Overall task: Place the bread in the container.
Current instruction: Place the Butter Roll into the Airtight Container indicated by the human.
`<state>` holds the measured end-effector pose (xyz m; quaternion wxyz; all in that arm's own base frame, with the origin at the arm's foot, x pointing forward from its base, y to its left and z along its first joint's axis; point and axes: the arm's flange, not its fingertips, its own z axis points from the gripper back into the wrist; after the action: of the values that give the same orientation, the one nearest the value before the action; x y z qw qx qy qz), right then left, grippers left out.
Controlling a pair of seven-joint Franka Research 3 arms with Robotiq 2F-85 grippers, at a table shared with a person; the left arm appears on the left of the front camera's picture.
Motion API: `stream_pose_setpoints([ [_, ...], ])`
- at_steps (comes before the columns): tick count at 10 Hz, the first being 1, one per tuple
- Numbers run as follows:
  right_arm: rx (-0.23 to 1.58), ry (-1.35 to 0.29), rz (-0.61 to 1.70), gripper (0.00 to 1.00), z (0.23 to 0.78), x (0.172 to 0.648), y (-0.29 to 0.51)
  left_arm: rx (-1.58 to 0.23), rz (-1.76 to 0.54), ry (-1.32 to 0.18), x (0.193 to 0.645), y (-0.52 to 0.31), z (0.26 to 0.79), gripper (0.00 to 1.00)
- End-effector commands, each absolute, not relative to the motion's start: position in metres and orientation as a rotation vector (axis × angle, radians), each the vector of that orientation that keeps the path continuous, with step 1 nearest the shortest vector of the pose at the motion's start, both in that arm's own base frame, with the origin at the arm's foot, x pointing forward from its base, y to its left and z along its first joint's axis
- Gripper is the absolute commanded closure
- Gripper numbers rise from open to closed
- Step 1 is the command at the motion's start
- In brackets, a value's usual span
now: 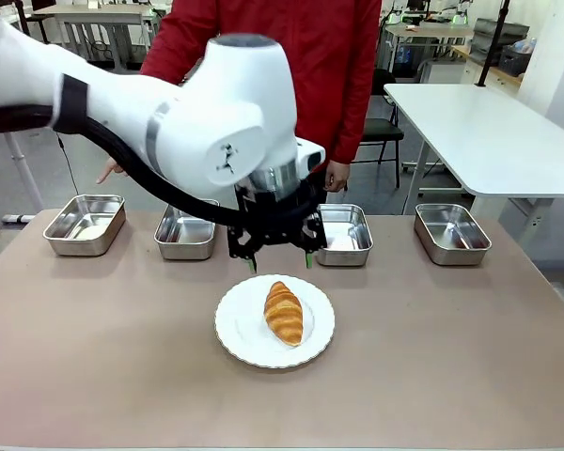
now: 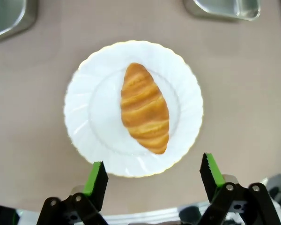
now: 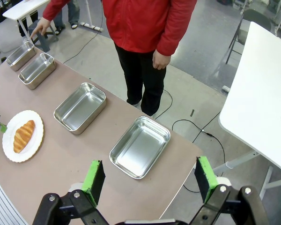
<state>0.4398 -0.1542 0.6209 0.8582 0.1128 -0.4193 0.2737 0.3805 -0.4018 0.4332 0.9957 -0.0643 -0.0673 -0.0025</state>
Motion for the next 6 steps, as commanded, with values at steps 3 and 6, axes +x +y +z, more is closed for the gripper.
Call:
stream_pose_setpoints([
  [3, 0.235, -0.881, 0.575, 0.00, 0.621, 0.439, -0.154, -0.130, 0.034, -0.127, 0.385, -0.425, 0.375, 0.00],
  [6, 0.235, -0.881, 0.575, 0.00, 0.621, 0.439, -0.154, -0.094, -0.001, -0.089, 0.387, -0.418, 0.354, 0.00],
])
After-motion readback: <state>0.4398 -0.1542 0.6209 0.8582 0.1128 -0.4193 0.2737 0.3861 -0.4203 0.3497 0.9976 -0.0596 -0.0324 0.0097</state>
